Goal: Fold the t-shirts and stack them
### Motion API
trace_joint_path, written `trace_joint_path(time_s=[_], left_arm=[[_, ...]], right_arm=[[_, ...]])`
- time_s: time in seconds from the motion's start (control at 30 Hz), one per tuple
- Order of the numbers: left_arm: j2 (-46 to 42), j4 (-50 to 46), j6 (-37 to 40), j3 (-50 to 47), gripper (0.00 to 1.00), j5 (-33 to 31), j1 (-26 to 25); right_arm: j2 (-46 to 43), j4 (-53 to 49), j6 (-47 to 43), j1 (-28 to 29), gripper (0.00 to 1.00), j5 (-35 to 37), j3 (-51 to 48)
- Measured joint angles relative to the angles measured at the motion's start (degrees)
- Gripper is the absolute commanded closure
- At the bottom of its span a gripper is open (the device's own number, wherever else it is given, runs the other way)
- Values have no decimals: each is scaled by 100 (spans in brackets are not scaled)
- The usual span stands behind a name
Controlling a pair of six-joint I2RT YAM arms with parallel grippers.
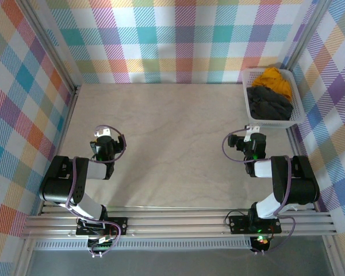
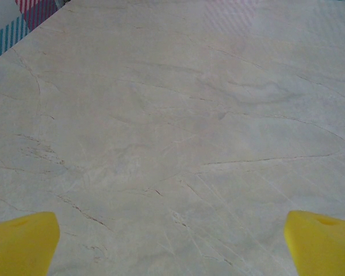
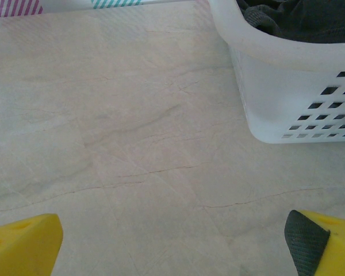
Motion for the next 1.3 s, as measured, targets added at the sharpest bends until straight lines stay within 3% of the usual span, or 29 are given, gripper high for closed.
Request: trace_joint_path(time_s=[0.1, 0.17, 0.27, 0.33, 0.4, 0.53, 0.6, 0.73, 0.9, 0.97, 1.13, 1.23, 1.3], left_arm=[[-33, -24, 11, 0, 0, 15, -9], [-365, -472, 107, 44, 0, -170, -162], [-1421, -1176, 197, 323, 0, -551, -719], [-2028, -2258, -284, 1191, 0, -763, -951], [-2096, -3593, -1130, 2706, 0, -883, -925], [-1314, -5139, -2334, 5521, 0, 223, -210], [-732, -5650, -2601, 6513, 2, 758, -125], [208, -6629, -2802, 7508, 10, 1794, -763], [459, -7394, -2909, 7403, 20, 2629, -1611], [365, -7519, -2929, 7241, 23, 2813, -1888], [-184, -7818, -3018, 6708, 33, 2909, -2131], [-553, -7969, -3036, 6531, 38, 2817, -2131], [-732, -8004, -3029, 6494, 41, 2761, -2131]], right_arm=[[-127, -192, -35, 114, 0, 197, 22], [-549, -957, -142, 435, 0, 645, 258], [-1370, -2544, 61, 1016, 0, 999, 1408], [-1641, -3694, 656, 1078, 0, 898, 2830], [-1672, -4205, 1117, 841, 0, 673, 3956], [-929, -5606, 1976, 118, 2, 732, 6054], [-339, -6170, 2299, -190, 8, 772, 6804], [1082, -7228, 2822, -743, 8, 634, 7635], [2538, -7873, 3058, -1196, 12, 339, 7770], [3016, -8081, 3119, -1318, 19, 210, 7890], [3585, -8050, 3158, -1473, 67, -160, 8081], [3539, -7790, 3206, -1458, 90, -304, 8054], [3386, -7475, 3246, -1423, 100, -319, 7844]])
